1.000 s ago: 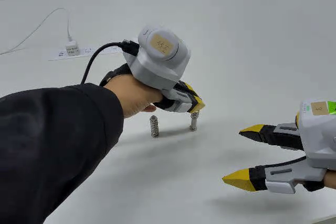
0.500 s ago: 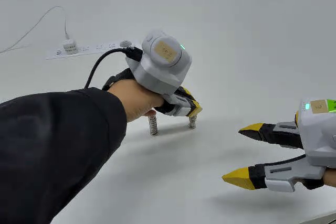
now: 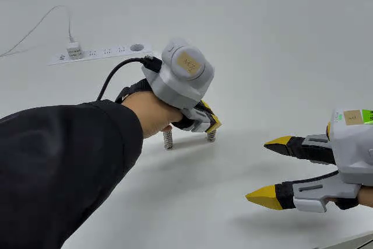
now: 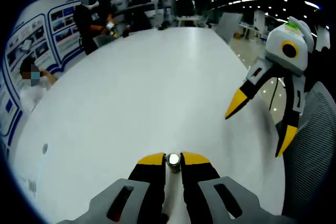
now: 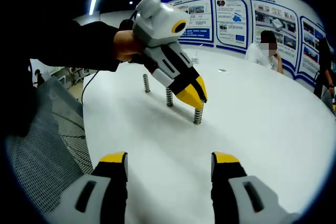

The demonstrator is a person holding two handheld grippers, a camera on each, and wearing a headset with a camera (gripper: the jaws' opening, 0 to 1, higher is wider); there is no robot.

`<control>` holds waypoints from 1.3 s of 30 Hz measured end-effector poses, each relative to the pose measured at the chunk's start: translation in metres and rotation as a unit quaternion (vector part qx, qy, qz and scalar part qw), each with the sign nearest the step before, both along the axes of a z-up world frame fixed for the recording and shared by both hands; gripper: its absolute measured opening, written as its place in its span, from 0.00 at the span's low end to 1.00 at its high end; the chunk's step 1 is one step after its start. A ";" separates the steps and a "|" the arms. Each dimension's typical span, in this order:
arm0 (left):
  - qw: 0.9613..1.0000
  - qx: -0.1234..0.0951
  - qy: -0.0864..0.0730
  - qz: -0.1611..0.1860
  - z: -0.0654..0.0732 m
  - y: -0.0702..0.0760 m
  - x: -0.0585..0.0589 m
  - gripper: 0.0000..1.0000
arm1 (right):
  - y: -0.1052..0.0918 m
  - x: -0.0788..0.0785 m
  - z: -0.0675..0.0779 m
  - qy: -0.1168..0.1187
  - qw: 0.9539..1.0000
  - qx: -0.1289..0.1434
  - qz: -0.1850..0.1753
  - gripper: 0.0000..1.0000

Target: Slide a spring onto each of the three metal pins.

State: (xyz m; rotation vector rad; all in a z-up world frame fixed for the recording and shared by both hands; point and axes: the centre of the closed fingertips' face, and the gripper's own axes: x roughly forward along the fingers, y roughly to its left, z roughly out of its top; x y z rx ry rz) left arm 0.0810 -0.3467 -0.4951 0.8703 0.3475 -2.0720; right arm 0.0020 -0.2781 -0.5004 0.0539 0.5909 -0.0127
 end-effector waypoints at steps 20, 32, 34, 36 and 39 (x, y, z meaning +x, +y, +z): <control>1.000 -0.005 0.002 0.005 0.006 0.003 0.002 0.16 | 0.000 0.001 -0.001 0.002 1.000 0.000 0.001 0.65; 0.999 -0.028 0.012 0.009 0.030 0.009 0.003 0.19 | 0.002 0.005 0.000 0.001 1.000 -0.001 0.008 0.66; 0.999 -0.034 0.016 0.010 0.035 0.008 0.004 0.19 | 0.003 0.006 0.000 0.001 1.000 -0.001 0.010 0.66; 0.999 -0.040 0.021 0.011 0.040 0.010 0.004 0.20 | 0.003 0.008 0.000 0.001 1.000 -0.002 0.012 0.66; 0.999 -0.044 0.027 0.013 0.047 0.014 0.003 0.21 | 0.004 0.009 0.001 0.001 1.000 -0.003 0.014 0.66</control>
